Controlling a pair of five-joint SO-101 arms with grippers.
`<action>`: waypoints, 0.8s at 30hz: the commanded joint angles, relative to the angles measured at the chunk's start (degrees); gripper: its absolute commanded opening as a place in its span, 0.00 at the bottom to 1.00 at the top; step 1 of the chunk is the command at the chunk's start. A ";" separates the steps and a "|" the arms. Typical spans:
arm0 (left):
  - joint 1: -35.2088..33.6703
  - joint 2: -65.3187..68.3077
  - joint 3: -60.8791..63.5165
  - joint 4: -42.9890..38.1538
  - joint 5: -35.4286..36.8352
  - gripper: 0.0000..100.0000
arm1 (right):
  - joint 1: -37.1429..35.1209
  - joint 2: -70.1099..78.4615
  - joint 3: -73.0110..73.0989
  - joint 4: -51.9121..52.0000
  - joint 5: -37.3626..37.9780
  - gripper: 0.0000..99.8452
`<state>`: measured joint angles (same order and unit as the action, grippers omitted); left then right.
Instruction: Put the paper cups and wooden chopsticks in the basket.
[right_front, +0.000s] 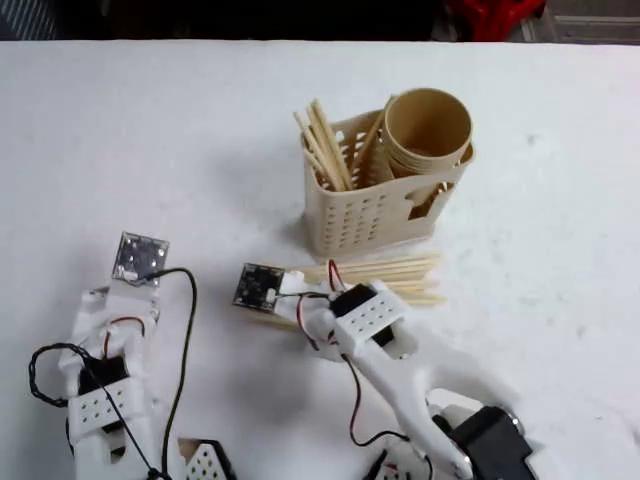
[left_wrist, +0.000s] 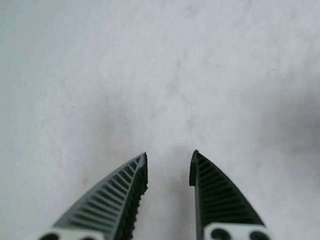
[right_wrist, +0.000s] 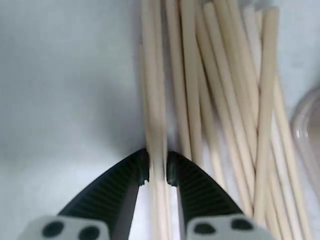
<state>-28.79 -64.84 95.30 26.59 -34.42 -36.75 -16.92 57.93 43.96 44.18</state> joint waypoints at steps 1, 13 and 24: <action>0.84 -0.66 -0.18 -1.14 0.26 0.15 | 0.31 -5.32 -1.14 1.54 0.35 0.02; 0.84 -0.66 -0.18 -1.14 0.26 0.15 | 0.66 -22.29 -1.14 7.16 -1.14 0.02; 0.84 -0.66 -0.18 -1.14 0.26 0.15 | 6.46 -37.41 -13.54 7.60 -16.97 0.02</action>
<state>-28.79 -64.84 95.30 26.59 -34.42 -31.03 -50.42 50.55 51.34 31.69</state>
